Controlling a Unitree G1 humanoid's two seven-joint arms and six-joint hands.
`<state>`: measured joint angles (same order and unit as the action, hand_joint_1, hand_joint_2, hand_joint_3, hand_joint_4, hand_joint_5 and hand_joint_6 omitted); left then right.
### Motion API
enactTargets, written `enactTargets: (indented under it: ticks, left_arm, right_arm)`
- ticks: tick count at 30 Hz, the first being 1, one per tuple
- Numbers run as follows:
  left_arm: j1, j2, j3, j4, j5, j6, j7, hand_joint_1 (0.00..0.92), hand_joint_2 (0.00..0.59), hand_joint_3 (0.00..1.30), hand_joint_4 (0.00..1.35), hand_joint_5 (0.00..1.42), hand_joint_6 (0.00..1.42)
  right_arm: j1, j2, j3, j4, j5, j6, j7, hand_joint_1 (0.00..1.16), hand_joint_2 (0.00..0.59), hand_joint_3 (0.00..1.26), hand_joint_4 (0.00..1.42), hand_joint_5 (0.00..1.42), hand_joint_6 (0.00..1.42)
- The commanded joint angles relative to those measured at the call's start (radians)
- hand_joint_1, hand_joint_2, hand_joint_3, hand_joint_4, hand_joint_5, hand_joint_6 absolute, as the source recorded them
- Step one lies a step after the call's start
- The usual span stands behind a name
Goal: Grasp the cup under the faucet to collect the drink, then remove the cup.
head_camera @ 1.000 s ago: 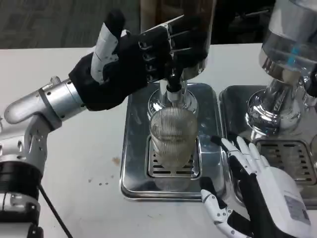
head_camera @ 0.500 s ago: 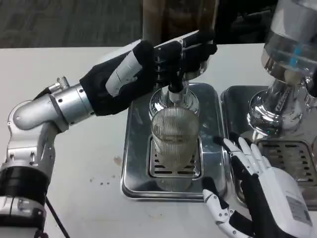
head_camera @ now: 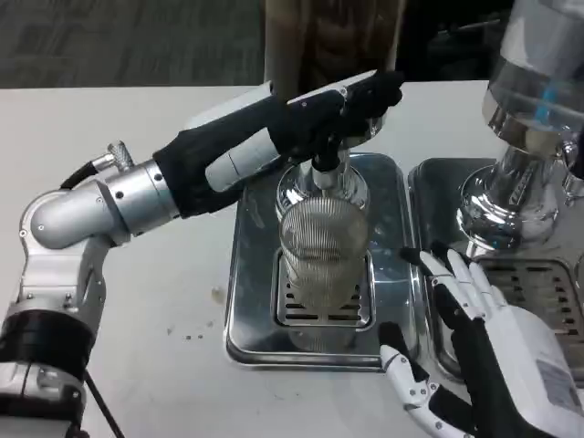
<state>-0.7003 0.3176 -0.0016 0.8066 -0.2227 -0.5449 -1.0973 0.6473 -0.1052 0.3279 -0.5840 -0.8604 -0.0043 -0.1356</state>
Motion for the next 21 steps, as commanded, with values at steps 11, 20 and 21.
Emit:
enactTargets:
  ticks: [11, 20, 21]
  left_arm:
    - [0.038, 0.036, -0.099, 0.029, 0.116, -0.175, 0.056, 0.0, 0.01, 0.04, 0.0, 0.0, 0.0]
    - [0.036, 0.048, -0.125, 0.04, 0.135, -0.225, 0.09, 0.0, 0.005, 0.04, 0.0, 0.0, 0.0]
    - [0.036, 0.049, -0.128, 0.041, 0.136, -0.229, 0.093, 0.0, 0.005, 0.04, 0.0, 0.0, 0.0]
  right_arm:
    - [-0.011, -0.001, -0.02, -0.01, 0.035, 0.013, 0.009, 0.4, 0.476, 0.15, 0.03, 0.01, 0.02]
    - [-0.027, 0.012, -0.056, 0.009, 0.163, 0.015, 0.029, 0.4, 0.465, 0.14, 0.03, 0.01, 0.03]
    - [-0.03, 0.013, -0.064, 0.016, 0.194, 0.011, 0.032, 0.4, 0.457, 0.13, 0.03, 0.01, 0.03]
